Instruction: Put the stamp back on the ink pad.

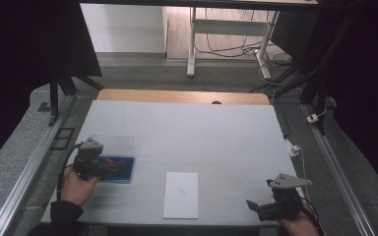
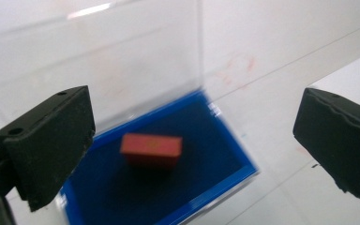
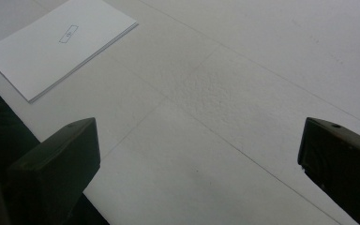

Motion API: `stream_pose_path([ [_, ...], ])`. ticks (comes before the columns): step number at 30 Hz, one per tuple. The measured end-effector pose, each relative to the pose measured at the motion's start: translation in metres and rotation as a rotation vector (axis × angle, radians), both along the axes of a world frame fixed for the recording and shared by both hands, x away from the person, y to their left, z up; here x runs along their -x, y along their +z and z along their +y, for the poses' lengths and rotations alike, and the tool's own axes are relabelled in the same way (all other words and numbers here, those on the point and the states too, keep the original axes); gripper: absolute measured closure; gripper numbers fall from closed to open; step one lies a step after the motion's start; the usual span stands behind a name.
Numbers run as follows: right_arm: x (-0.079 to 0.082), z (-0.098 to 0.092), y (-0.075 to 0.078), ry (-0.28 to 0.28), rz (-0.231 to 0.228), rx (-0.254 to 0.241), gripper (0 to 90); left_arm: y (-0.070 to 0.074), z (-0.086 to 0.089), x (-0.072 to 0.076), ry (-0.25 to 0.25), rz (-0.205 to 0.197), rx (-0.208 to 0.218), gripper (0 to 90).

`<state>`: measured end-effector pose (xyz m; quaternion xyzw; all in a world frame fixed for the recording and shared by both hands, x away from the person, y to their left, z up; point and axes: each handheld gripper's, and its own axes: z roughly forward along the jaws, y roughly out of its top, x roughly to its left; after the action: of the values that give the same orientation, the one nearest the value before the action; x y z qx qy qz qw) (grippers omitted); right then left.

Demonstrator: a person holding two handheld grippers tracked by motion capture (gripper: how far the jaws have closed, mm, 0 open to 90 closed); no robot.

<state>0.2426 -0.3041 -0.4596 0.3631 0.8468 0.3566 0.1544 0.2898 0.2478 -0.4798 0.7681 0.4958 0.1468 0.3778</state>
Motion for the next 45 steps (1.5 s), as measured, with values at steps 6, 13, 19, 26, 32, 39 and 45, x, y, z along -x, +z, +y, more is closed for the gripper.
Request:
stream_pose_path([
  [6, 0.000, 0.000, 0.000, 0.000, -0.001, -0.001, 0.0, 0.004, -0.008, 0.003, -0.043, -0.007, 0.003, 0.0],
  [13, 0.000, 0.000, 0.000, -0.002, -0.002, -0.002, 0.0, 0.009, -0.014, 0.007, -0.113, -0.012, 0.044, 0.0],
  [19, 0.000, 0.000, 0.000, -0.002, -0.003, -0.001, 0.0, 0.014, -0.016, 0.015, -0.135, -0.011, 0.055, 0.0],
  [26, 0.000, 0.000, 0.000, -0.003, -0.002, -0.002, 0.0, 0.018, -0.014, 0.031, -0.149, -0.017, 0.073, 0.0],
  [32, 0.000, 0.000, 0.000, -0.004, -0.001, 0.000, 0.0, 0.019, -0.011, 0.045, -0.150, -0.017, 0.073, 0.0],
  [39, 0.000, 0.000, 0.000, -0.004, 0.000, -0.001, 0.0, 0.017, -0.003, 0.061, -0.140, -0.005, 0.067, 0.0],
  [45, 0.000, 0.000, 0.000, -0.005, 0.002, -0.001, 0.0, 0.015, 0.006, 0.076, -0.122, 0.009, 0.067, 0.0],
])
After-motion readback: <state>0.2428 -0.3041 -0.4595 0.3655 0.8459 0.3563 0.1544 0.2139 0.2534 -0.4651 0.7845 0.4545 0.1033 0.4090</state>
